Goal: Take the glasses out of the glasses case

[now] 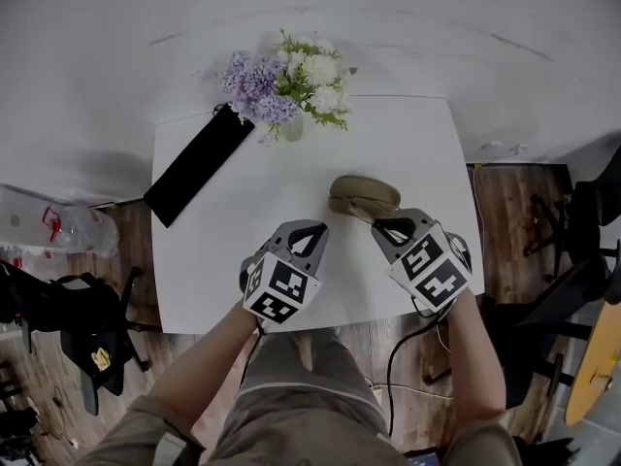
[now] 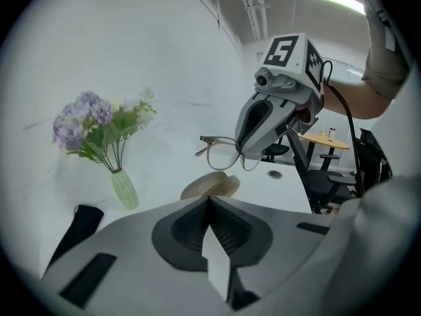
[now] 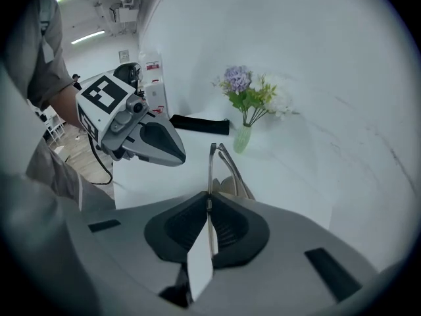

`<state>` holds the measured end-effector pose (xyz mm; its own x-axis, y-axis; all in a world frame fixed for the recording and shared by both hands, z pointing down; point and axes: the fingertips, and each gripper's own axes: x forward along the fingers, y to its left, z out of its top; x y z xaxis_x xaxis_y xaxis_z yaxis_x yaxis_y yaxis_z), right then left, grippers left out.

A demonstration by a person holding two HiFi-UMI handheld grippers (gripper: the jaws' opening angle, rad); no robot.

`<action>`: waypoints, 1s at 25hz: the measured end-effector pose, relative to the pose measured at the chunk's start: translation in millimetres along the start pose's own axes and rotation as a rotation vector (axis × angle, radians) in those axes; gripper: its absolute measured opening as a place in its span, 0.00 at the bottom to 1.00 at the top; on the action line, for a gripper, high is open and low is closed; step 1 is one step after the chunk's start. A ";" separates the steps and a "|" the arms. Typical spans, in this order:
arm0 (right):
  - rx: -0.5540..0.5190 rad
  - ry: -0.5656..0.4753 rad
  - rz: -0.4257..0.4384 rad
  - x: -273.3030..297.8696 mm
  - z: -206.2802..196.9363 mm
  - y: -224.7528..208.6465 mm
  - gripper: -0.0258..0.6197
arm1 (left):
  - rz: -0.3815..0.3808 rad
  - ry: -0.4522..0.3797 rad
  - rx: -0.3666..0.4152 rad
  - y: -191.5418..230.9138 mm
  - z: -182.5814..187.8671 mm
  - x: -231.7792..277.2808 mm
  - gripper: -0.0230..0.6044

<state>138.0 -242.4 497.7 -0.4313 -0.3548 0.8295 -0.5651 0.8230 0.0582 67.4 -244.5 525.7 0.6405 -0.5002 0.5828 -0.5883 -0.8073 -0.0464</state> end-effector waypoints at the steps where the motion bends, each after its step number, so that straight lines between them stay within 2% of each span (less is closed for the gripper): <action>1: 0.002 -0.015 -0.016 -8.7 5.1 -1.0 0.11 | 0.009 -0.013 0.005 3.4 7.5 -6.0 0.06; 7: 0.022 -0.132 -0.126 -64.3 37.3 -4.9 0.11 | 0.062 -0.090 0.014 22.0 48.8 -47.4 0.06; 14: 0.046 -0.383 -0.272 -143.4 87.3 -7.6 0.11 | 0.091 -0.223 0.029 29.7 107.3 -104.5 0.06; 19: 0.050 -0.566 -0.326 -202.4 117.9 4.6 0.11 | 0.137 -0.304 0.069 35.6 142.5 -151.0 0.06; 25: 0.070 -0.739 -0.378 -258.4 138.5 27.0 0.11 | 0.177 -0.409 0.081 38.5 174.4 -202.1 0.06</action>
<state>136.9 -189.9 208.0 -0.5404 -0.8217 0.1812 -0.7965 0.5689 0.2048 1.4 -229.2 264.7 0.6854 -0.7024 0.1919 -0.6765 -0.7118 -0.1890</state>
